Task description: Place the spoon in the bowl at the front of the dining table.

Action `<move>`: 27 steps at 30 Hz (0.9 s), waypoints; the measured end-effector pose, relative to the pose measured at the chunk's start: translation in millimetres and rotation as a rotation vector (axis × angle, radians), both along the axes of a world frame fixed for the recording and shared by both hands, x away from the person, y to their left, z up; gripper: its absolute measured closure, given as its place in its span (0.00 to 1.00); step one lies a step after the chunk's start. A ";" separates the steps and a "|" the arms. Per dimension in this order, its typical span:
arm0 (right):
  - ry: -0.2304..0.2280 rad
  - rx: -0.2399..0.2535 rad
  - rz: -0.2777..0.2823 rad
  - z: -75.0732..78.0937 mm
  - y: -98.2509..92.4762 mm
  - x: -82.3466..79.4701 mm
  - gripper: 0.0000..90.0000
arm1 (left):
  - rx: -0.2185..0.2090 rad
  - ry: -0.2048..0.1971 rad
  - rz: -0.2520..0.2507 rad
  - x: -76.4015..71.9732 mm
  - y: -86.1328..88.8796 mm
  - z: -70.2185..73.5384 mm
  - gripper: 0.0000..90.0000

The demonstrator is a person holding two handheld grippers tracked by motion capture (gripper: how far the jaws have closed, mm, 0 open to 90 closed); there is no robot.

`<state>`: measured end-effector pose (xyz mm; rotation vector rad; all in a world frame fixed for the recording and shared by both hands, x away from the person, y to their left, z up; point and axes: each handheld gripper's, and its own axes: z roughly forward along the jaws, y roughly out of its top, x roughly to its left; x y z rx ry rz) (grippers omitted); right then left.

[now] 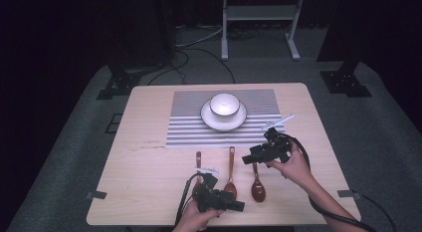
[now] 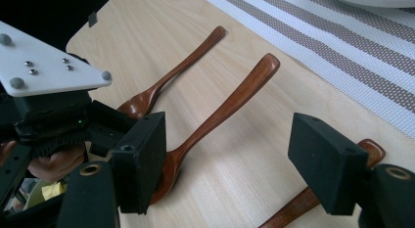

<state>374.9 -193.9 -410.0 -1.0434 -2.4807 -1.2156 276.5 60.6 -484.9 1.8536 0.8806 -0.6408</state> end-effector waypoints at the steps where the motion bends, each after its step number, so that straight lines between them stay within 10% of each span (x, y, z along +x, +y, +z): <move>1: 0.001 -0.002 0.000 -0.1 0.7 1.2 0.33 | -0.001 0.000 0.000 0.0 0.0 -0.1 0.06; 27: 0.027 -0.041 0.007 -9.3 27.2 22.9 0.33 | -0.001 -0.001 0.000 -0.1 0.0 -0.1 0.06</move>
